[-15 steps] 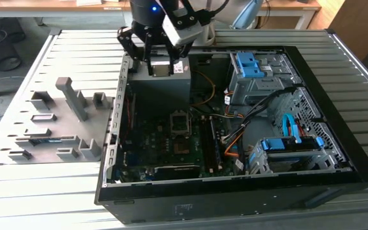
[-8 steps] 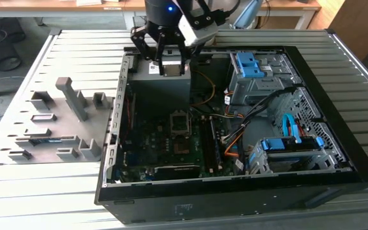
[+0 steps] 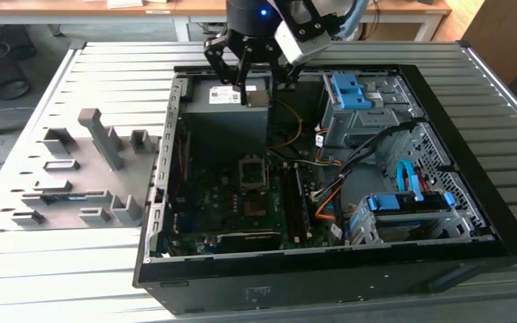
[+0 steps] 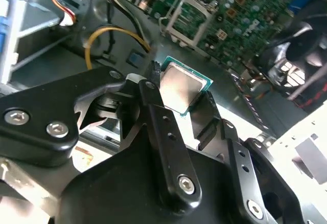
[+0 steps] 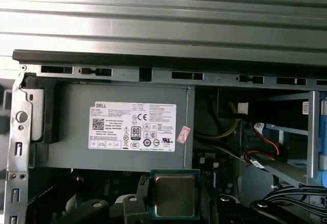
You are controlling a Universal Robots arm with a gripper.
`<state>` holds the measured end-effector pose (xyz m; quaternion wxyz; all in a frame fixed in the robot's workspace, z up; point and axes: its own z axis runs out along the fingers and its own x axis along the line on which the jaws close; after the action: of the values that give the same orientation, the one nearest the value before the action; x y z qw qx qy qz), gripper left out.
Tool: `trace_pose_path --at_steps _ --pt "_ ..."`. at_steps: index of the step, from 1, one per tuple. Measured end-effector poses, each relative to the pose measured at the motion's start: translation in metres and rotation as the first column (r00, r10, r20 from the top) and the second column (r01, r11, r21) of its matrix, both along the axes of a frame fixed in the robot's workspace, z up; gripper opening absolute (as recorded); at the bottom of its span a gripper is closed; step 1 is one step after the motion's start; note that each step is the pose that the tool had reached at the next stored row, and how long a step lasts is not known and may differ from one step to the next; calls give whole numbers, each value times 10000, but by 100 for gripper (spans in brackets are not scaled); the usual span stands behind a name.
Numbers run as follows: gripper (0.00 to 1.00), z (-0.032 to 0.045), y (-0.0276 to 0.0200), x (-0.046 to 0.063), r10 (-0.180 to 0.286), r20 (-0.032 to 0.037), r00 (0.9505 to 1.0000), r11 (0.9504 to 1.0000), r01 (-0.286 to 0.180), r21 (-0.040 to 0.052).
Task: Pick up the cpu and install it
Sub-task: 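Pick up the cpu and move it towards the insertion slot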
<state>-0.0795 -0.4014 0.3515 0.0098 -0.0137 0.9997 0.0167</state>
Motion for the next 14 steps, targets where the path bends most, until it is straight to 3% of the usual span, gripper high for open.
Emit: trace_pose_path --at_steps 3,9,14 --pt "47 0 0 65 1 -1 10000 10000 -1 -1" --pt "47 0 -12 74 2 -1 10000 10000 -2 0" --pt "47 -1 -168 73 1 0 10000 10000 -1 1"
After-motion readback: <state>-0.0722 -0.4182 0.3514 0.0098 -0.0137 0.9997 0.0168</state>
